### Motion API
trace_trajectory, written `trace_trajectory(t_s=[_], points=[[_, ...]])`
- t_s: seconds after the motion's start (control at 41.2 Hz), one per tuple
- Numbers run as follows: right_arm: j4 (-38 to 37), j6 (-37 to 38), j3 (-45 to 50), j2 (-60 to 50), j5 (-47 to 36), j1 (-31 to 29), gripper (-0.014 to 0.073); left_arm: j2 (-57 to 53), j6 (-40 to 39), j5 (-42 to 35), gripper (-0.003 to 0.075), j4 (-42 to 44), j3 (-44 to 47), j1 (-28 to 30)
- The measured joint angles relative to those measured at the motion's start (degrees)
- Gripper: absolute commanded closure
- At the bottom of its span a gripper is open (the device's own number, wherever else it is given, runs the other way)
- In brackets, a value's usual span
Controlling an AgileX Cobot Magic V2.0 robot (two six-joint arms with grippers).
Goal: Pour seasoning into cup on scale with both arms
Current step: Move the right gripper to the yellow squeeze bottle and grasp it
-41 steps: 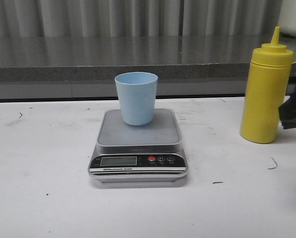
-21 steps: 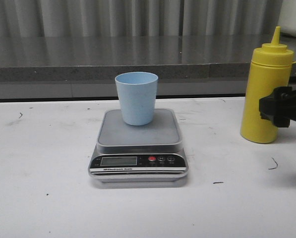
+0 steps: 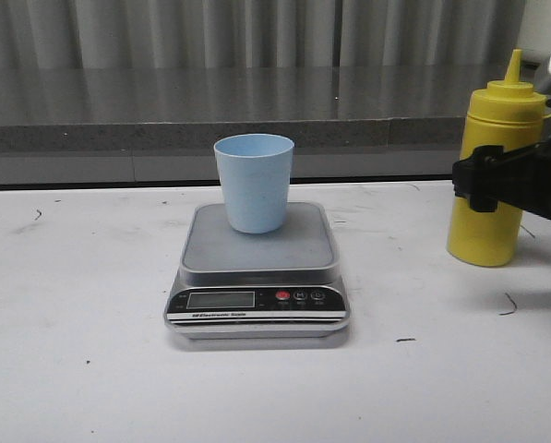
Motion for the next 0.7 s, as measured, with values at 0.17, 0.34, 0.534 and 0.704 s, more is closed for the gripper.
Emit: trace_trajectory(t_s=[0.17,0.34,0.534,0.704], points=[[0.0,0.0,-3.73,3.4,0.11,0.0,-0.006,0.0,0.1,0.0,0.0333,0.0,0.0,0.0],[0.0,0.0,-4.94,5.34,0.11,0.0,0.0008,0.0,0.08,0.0,0.0333,0.0,0.0,0.0],[0.0,0.0,-4.94,5.6,0.22,0.0,0.0195,0.0,0.08,0.0,0.0333,0.0,0.0,0.0],[0.0,-0.1,-4.94,5.6,0.22,0.0,0.0213,0.0,0.08,0.0,0.0333,0.0,0.0,0.0]])
